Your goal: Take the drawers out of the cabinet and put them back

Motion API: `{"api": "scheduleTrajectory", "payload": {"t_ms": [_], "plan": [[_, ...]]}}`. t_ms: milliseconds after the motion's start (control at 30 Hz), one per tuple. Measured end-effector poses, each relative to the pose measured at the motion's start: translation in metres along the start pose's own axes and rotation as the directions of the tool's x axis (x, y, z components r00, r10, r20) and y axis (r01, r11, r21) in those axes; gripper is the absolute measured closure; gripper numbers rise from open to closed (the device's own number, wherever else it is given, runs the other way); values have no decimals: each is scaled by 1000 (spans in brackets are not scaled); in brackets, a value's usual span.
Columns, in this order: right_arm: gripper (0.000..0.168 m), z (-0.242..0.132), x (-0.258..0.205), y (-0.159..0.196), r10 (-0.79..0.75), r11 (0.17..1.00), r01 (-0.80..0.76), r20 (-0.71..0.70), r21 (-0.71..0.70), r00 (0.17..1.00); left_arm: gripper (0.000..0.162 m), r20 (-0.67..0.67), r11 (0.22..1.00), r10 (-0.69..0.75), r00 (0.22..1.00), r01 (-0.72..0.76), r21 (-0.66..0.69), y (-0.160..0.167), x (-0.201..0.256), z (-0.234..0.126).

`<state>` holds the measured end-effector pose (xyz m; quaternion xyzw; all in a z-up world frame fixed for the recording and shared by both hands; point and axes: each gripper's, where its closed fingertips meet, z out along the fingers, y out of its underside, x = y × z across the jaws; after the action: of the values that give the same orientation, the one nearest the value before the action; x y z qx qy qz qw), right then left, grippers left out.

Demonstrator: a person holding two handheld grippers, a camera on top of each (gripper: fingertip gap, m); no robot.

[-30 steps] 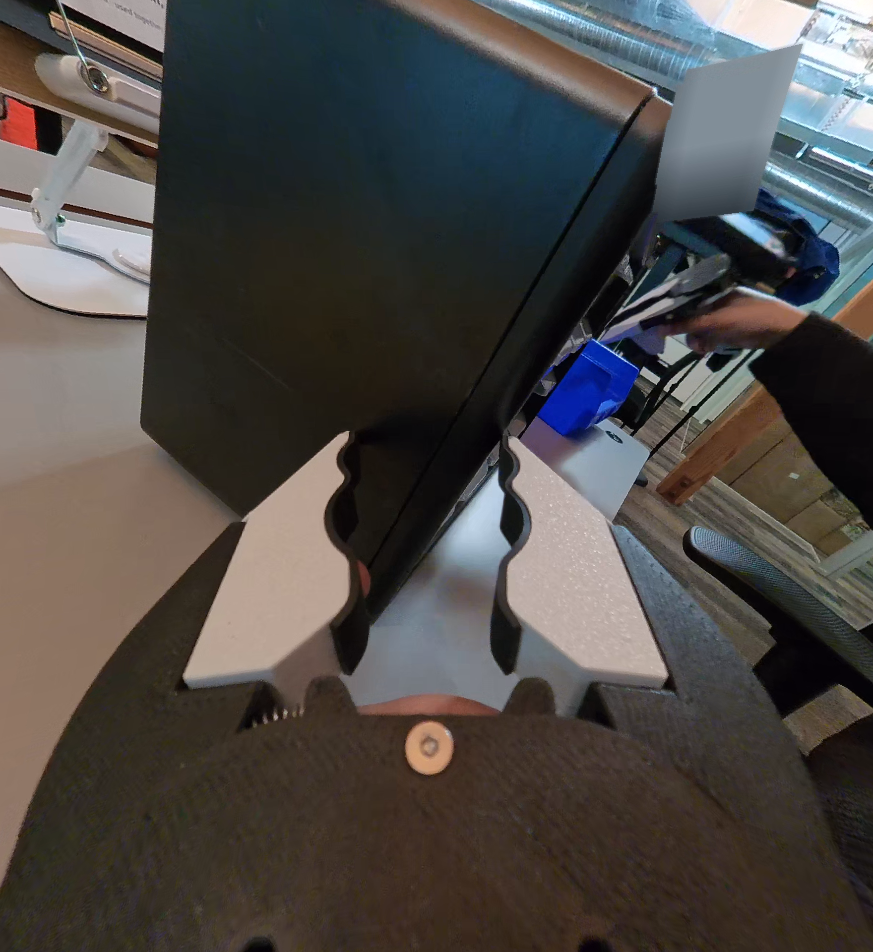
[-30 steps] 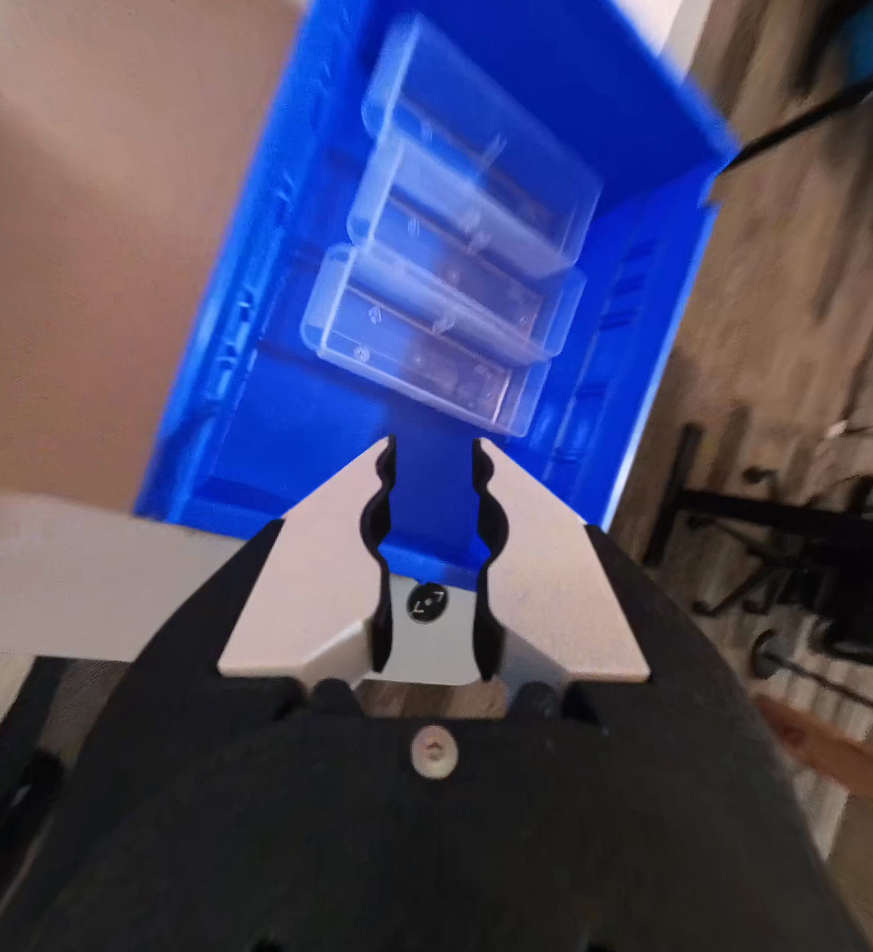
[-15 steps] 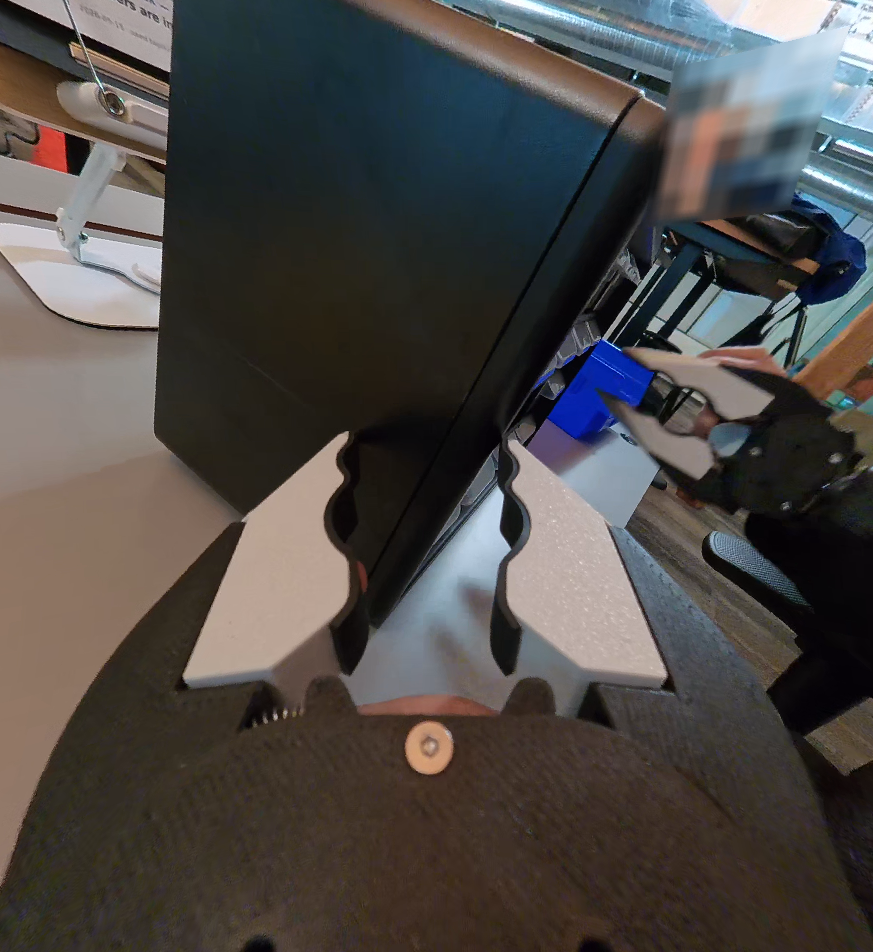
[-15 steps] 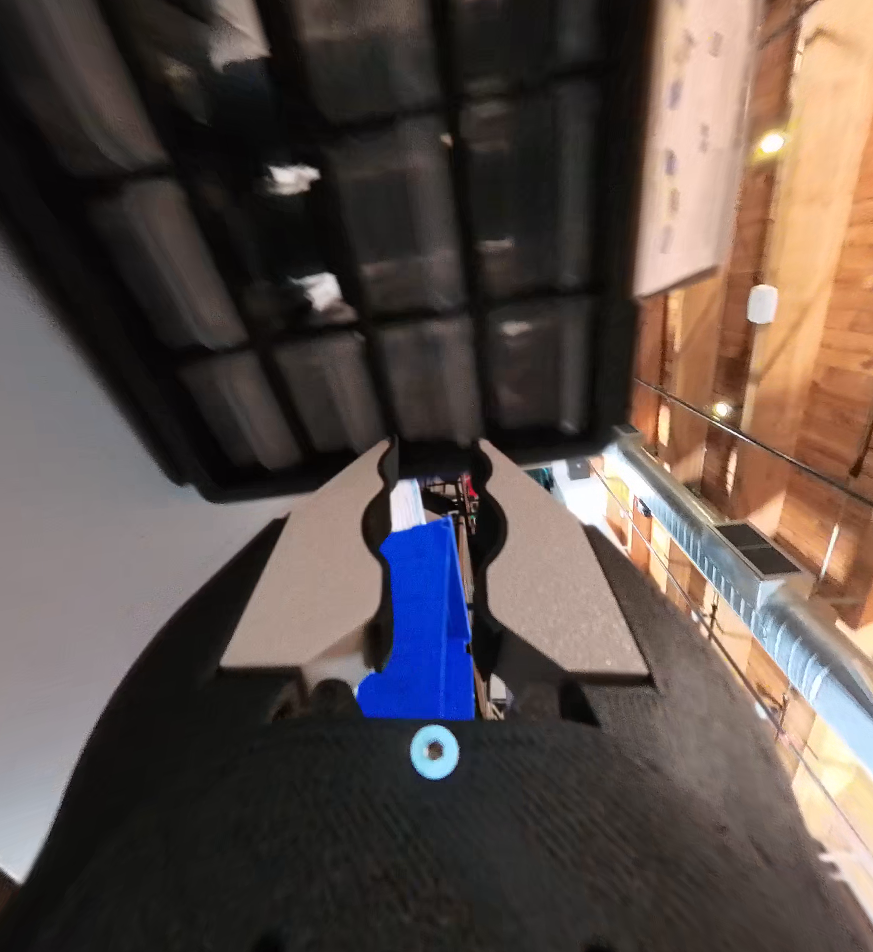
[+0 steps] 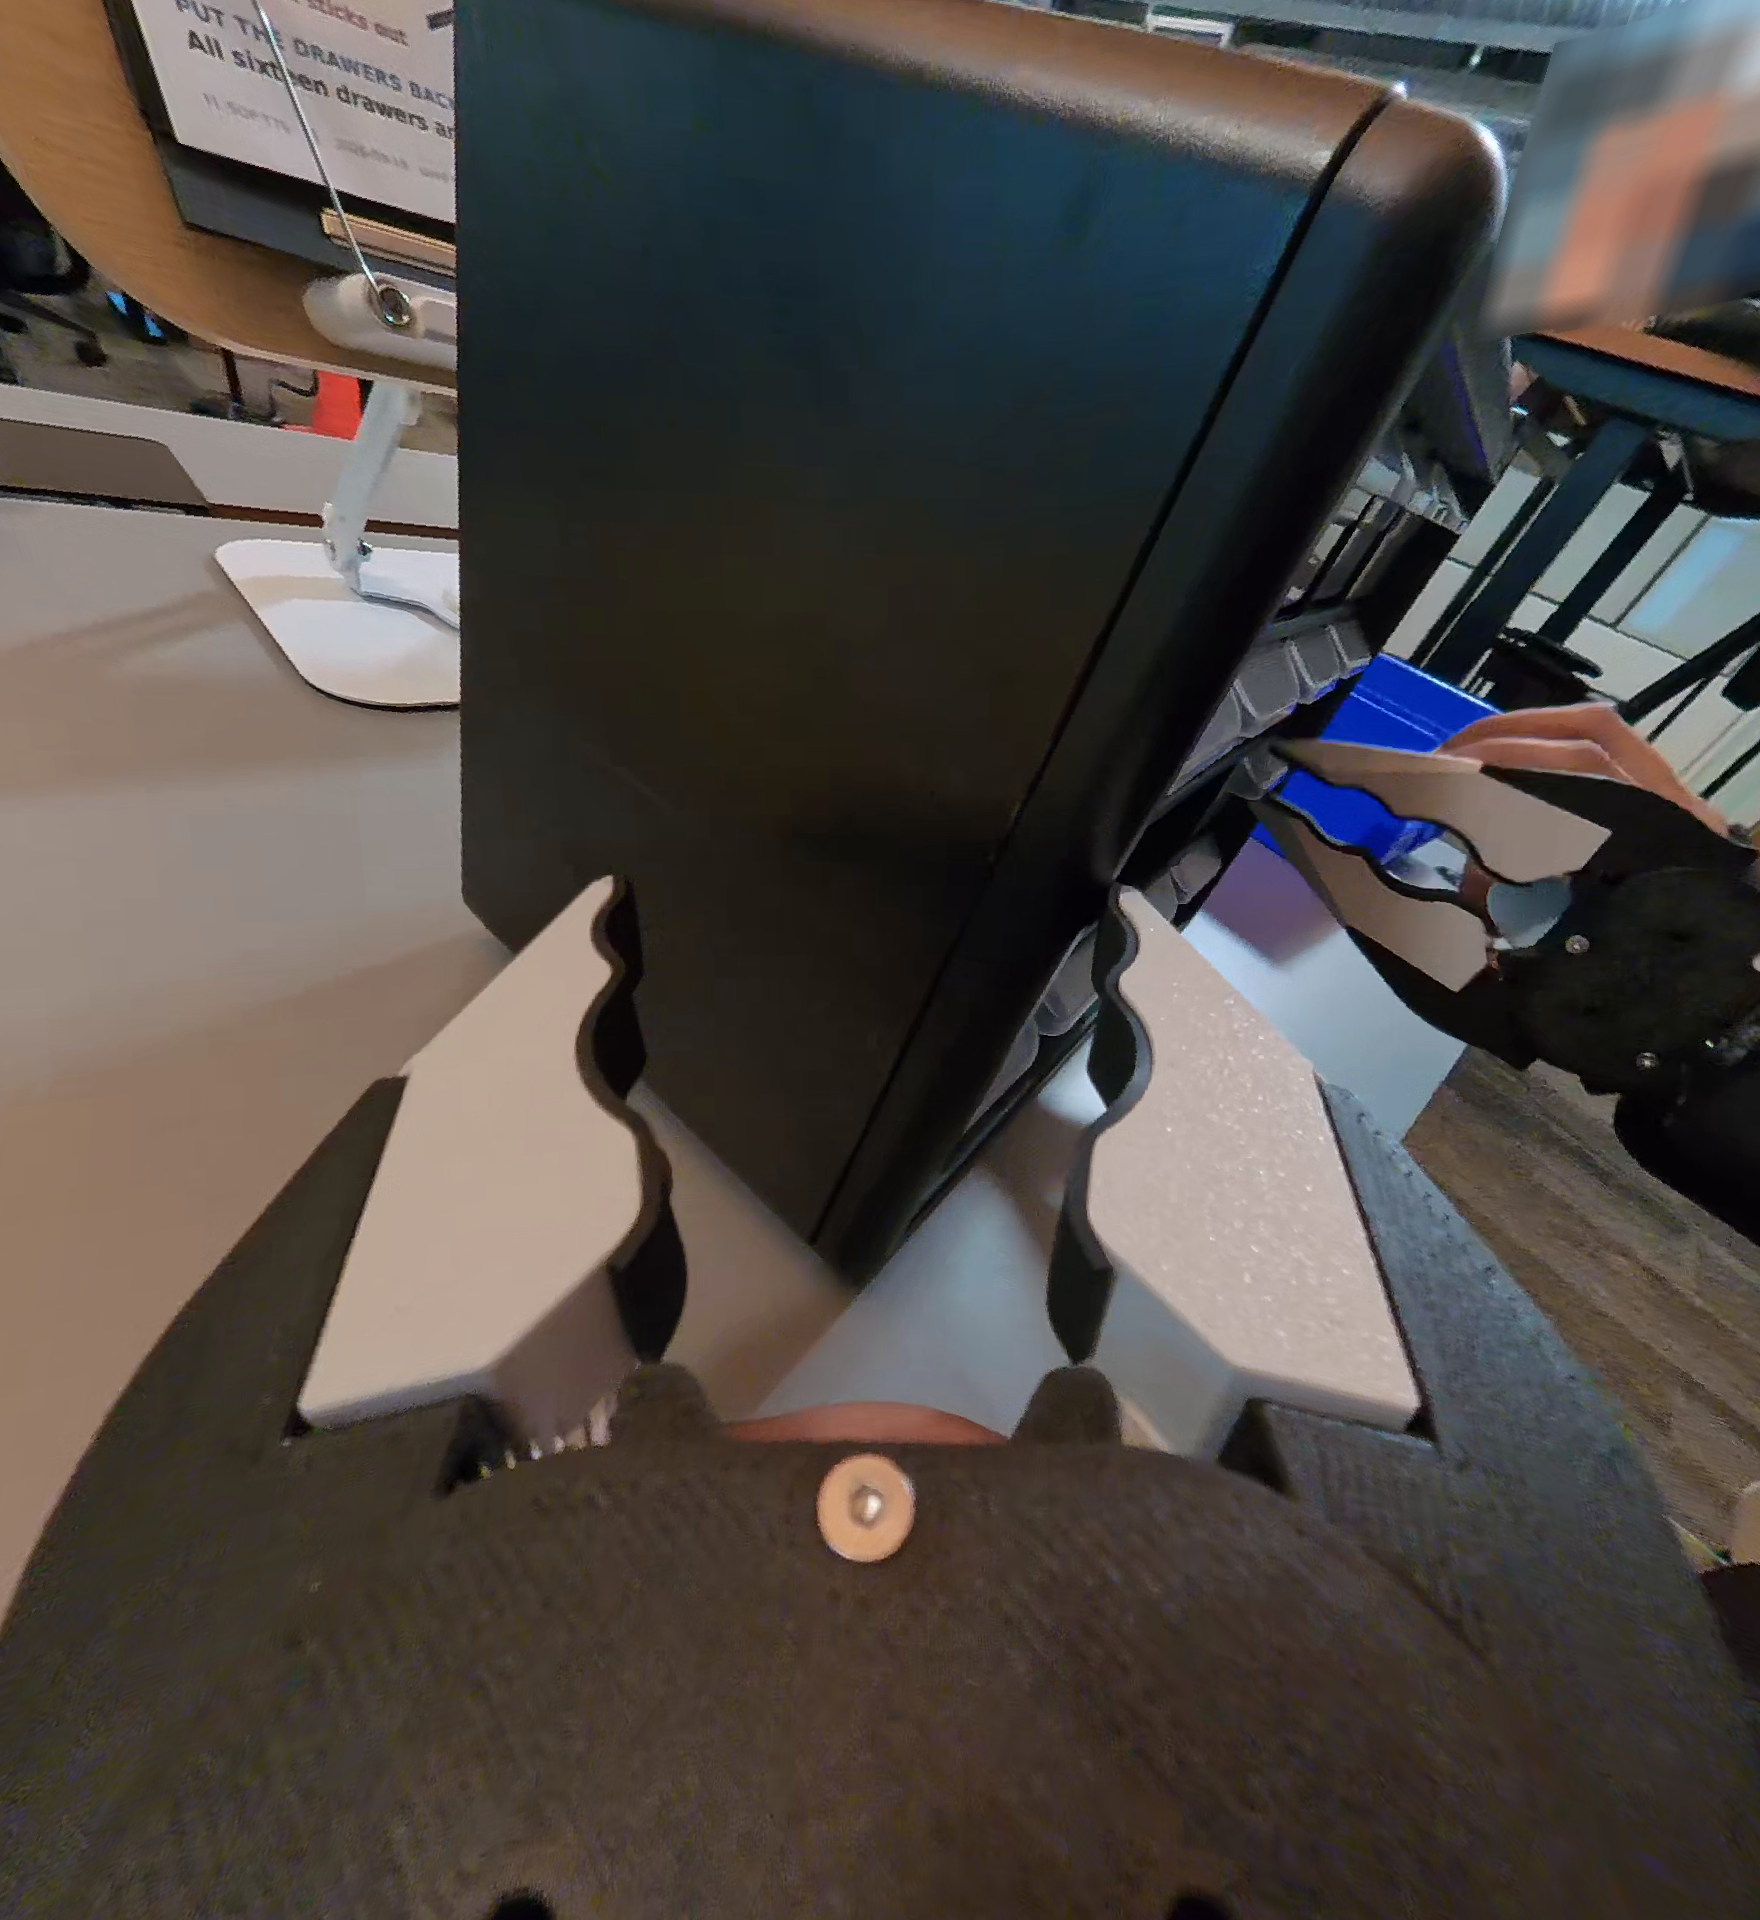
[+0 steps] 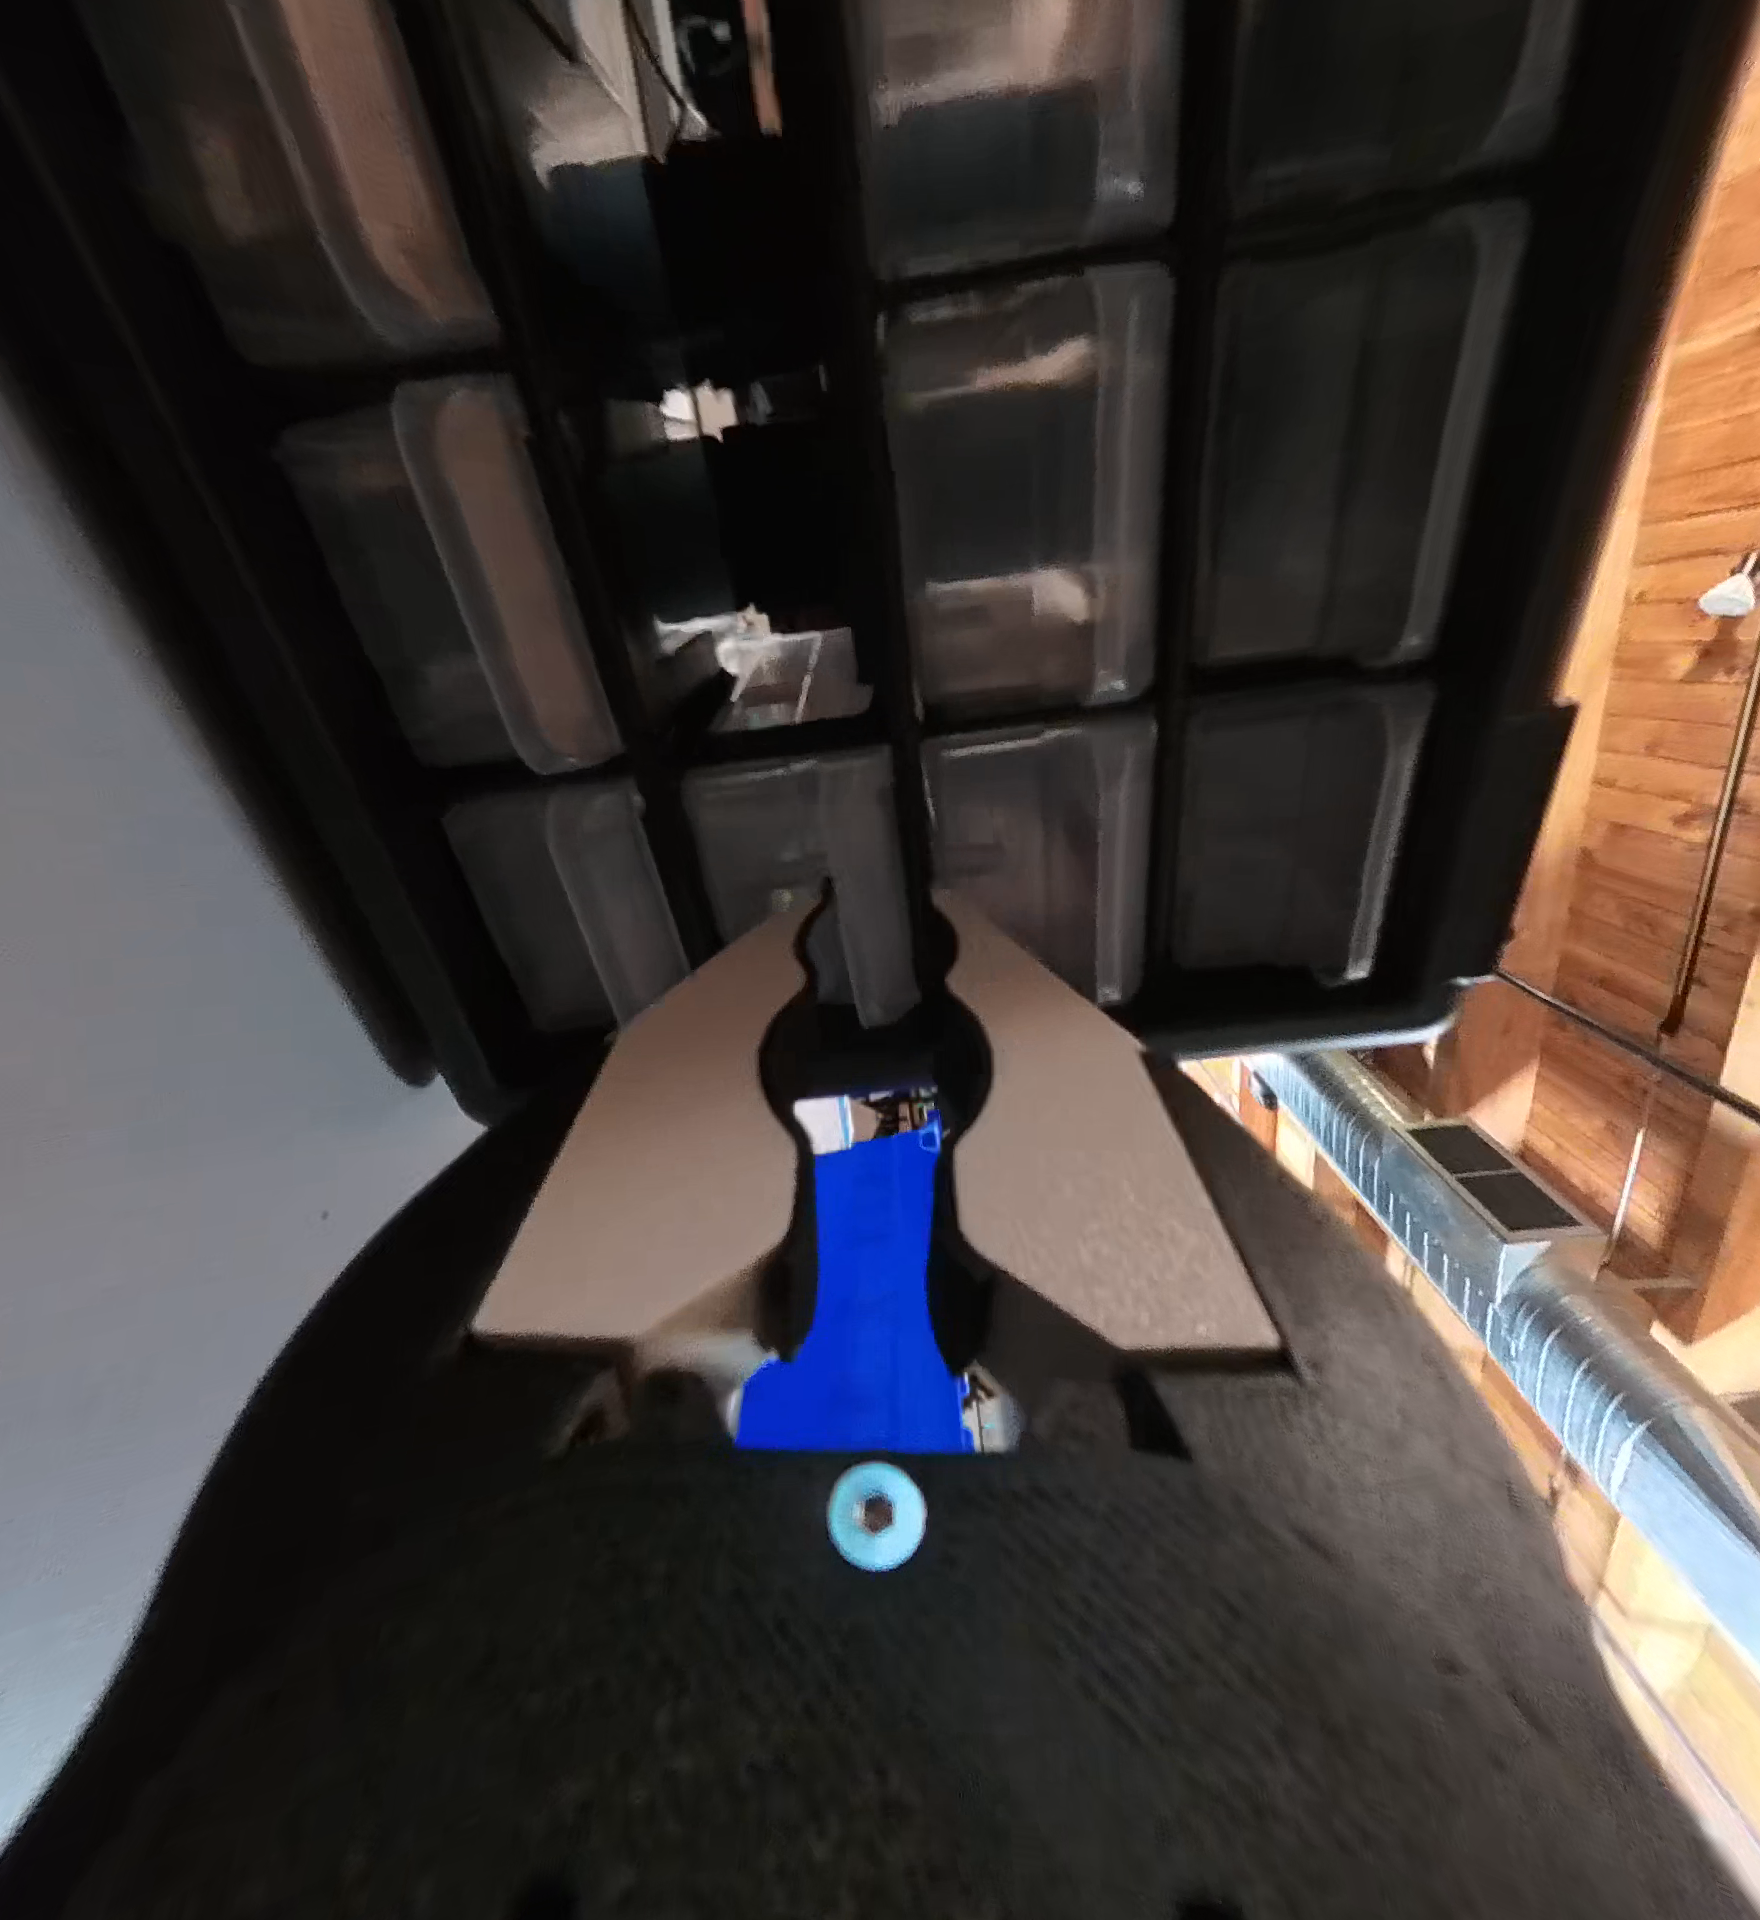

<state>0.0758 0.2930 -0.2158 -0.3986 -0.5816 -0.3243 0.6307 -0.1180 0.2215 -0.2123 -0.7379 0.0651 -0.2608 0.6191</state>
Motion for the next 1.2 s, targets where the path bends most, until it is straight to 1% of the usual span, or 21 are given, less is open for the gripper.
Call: {"api": "scheduleTrajectory", "payload": {"t_ms": [33, 300, 367, 533, 600, 633, 667, 700, 767, 800, 900, 933, 1000, 1067, 1133, 1200], "plan": [[160, -1, -2, -3, -12, 1000, 12, 4, 15, 1000, 75, 8, 1000, 4, 1000, -4, 2, 0, -1, 0], [159, -28, -1, -8, -30, 999, 29, 40, 28, 999, 72, 74, 999, 28, 997, -30, 16, -3, -8, -2], [154, -29, 0, -12, -3, 999, 1, 46, 42, 999, 73, 78, 999, 35, 996, -37, 18, -3, -8, -2], [146, -32, -11, -22, 72, 994, -82, 131, 76, 989, 68, 134, 1000, 21, 991, -23, 12, -3, -17, -2], [143, -34, -13, -24, 143, 985, -157, 175, 72, 974, 69, 155, 1000, 12, 988, -15, 18, -3, -21, -3], [141, -36, -16, -24, 212, 973, -226, 213, 47, 954, 69, 163, 1000, 11, 987, -14, 18, -3, -22, -3], [135, -39, -20, -22, 308, 947, -321, 252, 9, 917, 67, 167, 1000, 12, 986, -15, 13, -2, -23, -3], [140, -45, -28, -24, 423, 900, -436, 304, -28, 854, 68, 165, 1000, 15, 986, -17, 10, -2, -22, -3], [141, -65, -51, -30, 636, 751, -644, 425, -147, 645, 68, 171, 1000, 23, 985, -24, 7, -1, -23, -4], [140, -72, -55, -28, 684, 706, -684, 426, -184, 592, 68, 169, 1000, 25, 985, -26, 8, -1, -23, -4], [145, -76, -39, -16, 697, 707, -690, 322, -155, 641, 68, 151, 1000, -9, 988, 7, 12, -1, -23, -2], [144, -74, -39, -15, 711, 692, -701, 325, -170, 623, 68, 150, 1000, -23, 988, 22, 11, 0, -24, -2], [133, -70, -56, -14, 768, 627, -733, 365, -264, 526, 68, 156, 999, -34, 987, 32, 15, 0, -25, -2], [132, -71, -78, -13, 801, 583, -722, 412, -373, 434, 67, 170, 1000, -25, 985, 22, 16, -1, -27, -3], [137, -74, -89, -12, 800, 584, -699, 439, -412, 409, 67, 177, 1000, -15, 984, 12, 19, -2, -27, -3], [139, -79, -92, -15, 805, 573, -701, 454, -424, 383, 66, 189, 1000, -11, 982, 7, 21, -3, -29, -3]]}}
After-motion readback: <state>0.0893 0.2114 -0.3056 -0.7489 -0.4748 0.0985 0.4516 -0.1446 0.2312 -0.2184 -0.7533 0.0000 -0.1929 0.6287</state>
